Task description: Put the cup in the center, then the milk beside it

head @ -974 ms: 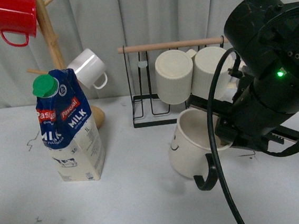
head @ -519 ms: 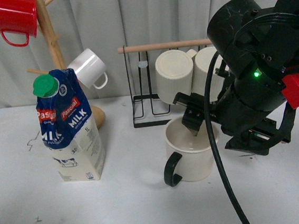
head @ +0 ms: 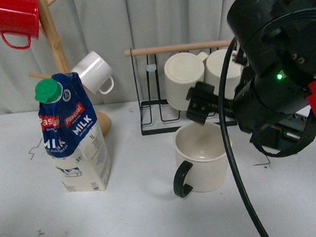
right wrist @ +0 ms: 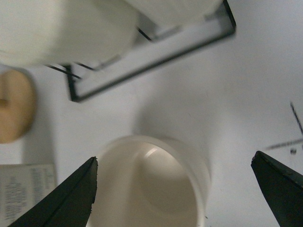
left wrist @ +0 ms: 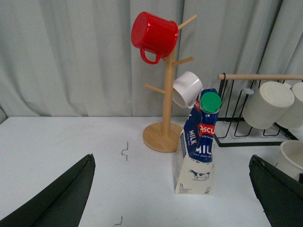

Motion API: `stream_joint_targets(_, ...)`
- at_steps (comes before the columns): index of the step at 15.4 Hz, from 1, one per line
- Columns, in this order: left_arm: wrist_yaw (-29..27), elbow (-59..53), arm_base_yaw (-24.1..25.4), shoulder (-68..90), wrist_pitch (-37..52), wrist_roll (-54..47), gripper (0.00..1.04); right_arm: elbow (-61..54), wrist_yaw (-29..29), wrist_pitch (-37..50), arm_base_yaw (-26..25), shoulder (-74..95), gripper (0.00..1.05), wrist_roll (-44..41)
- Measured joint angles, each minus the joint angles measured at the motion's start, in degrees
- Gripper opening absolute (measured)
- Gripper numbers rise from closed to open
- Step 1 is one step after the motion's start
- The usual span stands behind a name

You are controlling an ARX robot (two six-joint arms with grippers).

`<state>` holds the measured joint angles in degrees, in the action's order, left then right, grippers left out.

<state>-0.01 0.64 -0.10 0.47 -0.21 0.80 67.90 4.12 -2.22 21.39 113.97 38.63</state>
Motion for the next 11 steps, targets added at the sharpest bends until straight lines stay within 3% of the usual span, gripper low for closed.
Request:
stream_joint_targets(2, 0.02, -0.02, -0.02, 0.00, 0.02, 0.00, 0.98, -2.93, 2.10, 10.36, 0.55, -6.03, 0.97, -4.81)
stream_joint_targets(3, 0.07, 0.00, 0.00, 0.00, 0.02, 0.00, 0.98, -9.16, 10.21, 33.14, 0.63, -6.14, 0.86, -13.40)
stream_joint_targets(4, -0.02, 0.00, -0.02, 0.00, 0.00, 0.00, 0.98, -18.14, 13.55, 46.27, -0.15, -7.15, 0.75, -21.55)
stream_joint_targets(6, -0.02, 0.00, 0.00, 0.00, -0.02, 0.00, 0.98, -34.07, 12.94, 63.89, -5.05, -10.84, 0.51, -33.00)
stream_joint_targets(8, 0.00, 0.00, 0.00, 0.00, 0.00, 0.00, 0.98, -40.76, 10.32, 70.66, -8.00, -22.21, 0.27, -36.70)
stream_joint_targets(10, 0.00, 0.00, 0.00, 0.00, 0.00, 0.00, 0.98, -48.09, 7.06, 69.35, -9.53, -26.34, 0.04, -37.68)
stream_joint_targets(11, 0.00, 0.00, 0.00, 0.00, 0.00, 0.00, 0.98, -52.57, 5.97, 68.02, -11.65, -29.83, 0.02, -38.18)
